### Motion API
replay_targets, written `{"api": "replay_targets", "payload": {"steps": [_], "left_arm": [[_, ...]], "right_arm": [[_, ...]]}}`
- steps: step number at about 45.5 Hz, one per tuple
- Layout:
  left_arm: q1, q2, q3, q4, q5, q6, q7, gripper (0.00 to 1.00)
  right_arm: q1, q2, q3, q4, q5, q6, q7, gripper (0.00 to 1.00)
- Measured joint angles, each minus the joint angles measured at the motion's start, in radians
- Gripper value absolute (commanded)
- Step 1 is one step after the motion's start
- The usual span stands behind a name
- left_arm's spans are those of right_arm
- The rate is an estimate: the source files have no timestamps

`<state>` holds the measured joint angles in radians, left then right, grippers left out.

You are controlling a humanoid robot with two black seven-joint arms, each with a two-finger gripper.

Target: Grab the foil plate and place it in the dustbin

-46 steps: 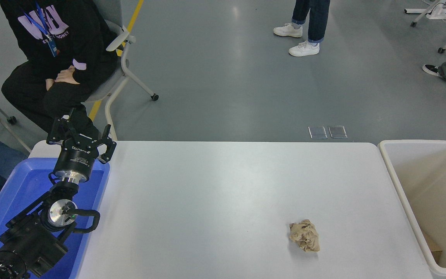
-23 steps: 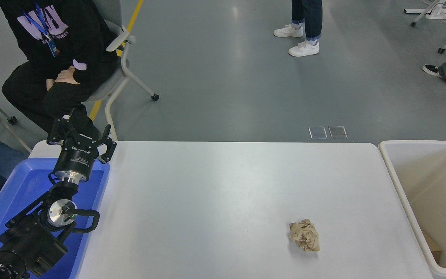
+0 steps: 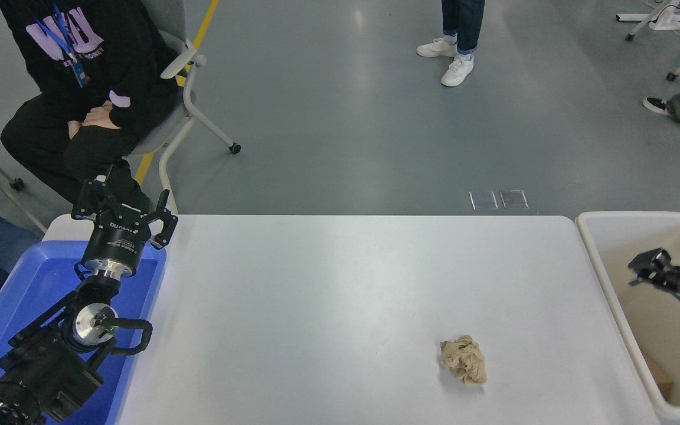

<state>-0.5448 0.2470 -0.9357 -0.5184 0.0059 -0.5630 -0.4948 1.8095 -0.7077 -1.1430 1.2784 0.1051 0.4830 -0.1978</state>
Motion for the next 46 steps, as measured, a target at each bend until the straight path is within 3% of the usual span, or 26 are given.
{"api": "replay_targets", "payload": {"steps": [6,16,36,46], "left_arm": [[0.0,0.0,0.0,0.0,0.0,0.0,-0.001,0.98],[0.001,0.0,-0.001,0.0,0.0,0.0,-0.001,0.98],[0.001,0.0,0.0,0.0,0.0,0.001,0.0,0.98],[-0.001,-0.001,0.0,-0.001,0.0,0.0,0.001,0.98]], "right_arm": [[0.164,0.068,-0.017,0.036,0.0,0.145,0.0,1.0],[0.381,0.173,0.018,0.118,0.002,0.247,0.0,1.0],[0.525,0.391,0.057,0.156,0.018,0.296,0.0,1.0],[0.503,0.437,-0.01,0.117,0.039,0.3,0.0,1.0]]}}
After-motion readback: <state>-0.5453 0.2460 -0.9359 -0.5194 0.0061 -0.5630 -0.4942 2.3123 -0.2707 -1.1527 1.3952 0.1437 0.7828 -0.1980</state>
